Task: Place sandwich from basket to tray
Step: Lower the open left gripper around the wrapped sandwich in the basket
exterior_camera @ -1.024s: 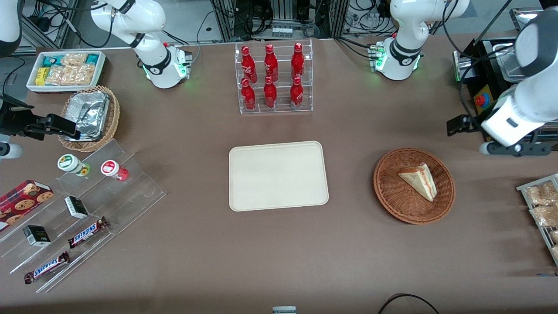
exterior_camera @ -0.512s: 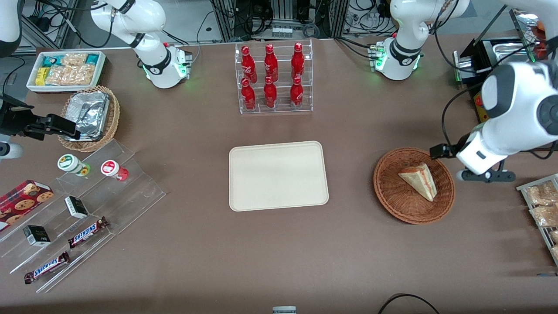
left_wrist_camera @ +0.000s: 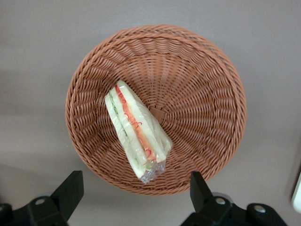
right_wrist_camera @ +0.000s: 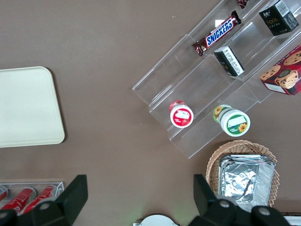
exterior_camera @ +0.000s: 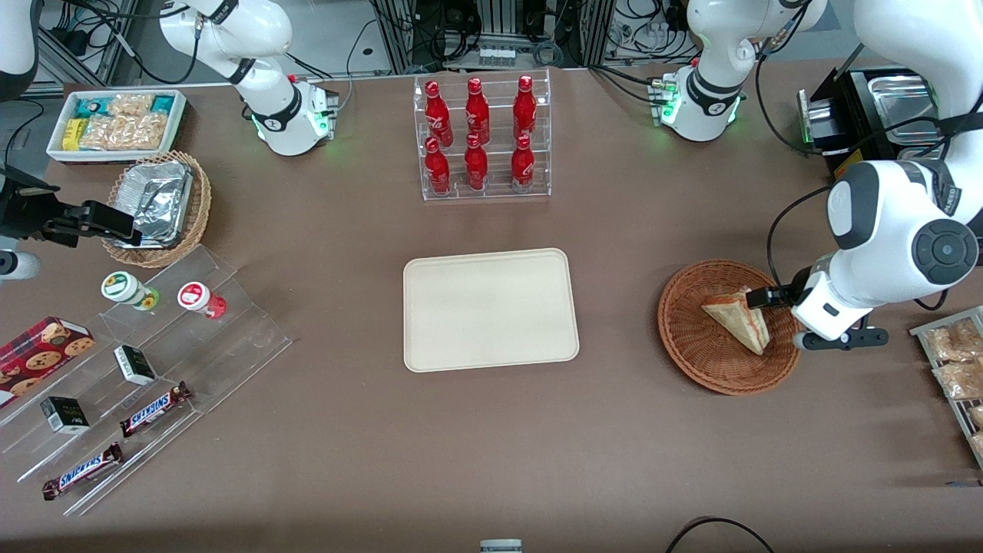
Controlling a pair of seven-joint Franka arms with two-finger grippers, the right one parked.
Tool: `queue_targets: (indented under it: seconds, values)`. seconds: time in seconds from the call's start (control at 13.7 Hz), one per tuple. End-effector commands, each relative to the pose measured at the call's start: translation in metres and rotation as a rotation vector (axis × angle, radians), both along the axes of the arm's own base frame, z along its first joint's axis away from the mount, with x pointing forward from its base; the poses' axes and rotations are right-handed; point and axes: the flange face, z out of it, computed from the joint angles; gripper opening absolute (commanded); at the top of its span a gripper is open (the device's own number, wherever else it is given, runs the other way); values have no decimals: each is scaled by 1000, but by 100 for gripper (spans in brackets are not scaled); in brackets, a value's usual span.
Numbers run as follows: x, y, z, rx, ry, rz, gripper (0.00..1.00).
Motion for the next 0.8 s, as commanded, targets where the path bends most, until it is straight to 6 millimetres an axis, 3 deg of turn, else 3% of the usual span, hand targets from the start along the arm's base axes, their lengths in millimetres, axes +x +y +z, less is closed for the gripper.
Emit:
queue_targets:
  seconds: [0.0,0.37,0.73]
  values:
    - [4,-2,-1,-3,-17,247,100]
    - [-15,-1,-22,3,-47,349,100]
    - [-38,1,-24,6,-64,362,100]
